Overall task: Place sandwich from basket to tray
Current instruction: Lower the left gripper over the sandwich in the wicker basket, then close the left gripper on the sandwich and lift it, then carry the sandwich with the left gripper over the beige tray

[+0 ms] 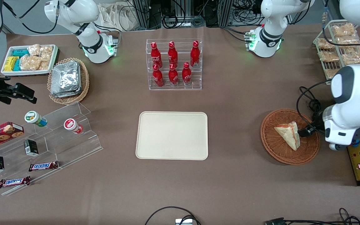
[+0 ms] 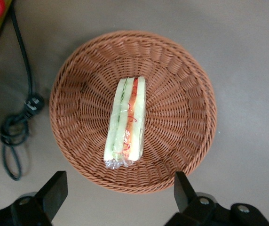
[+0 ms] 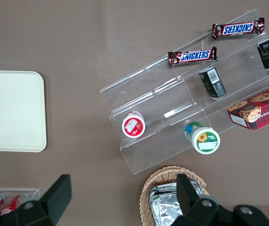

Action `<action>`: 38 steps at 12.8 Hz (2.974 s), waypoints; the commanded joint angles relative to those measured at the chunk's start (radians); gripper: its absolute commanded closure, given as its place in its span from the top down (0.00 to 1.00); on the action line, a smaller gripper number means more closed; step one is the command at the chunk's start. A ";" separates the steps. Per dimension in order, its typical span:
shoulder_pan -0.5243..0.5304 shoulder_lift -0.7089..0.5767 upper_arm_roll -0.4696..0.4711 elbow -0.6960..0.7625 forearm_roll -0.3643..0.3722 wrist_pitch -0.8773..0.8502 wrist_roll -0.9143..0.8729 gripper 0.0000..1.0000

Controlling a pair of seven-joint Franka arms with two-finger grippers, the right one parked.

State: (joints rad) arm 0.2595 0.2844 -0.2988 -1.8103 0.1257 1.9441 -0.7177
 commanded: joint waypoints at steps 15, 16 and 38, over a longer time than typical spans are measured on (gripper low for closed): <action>0.095 -0.005 -0.008 -0.379 -0.017 0.500 -0.131 1.00; 0.095 0.001 -0.010 -0.380 -0.017 0.506 -0.132 1.00; -0.104 0.047 -0.381 0.086 0.006 -0.091 -0.193 0.00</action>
State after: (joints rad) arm 0.2474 0.2365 -0.6746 -1.8203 0.1156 1.8830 -0.8586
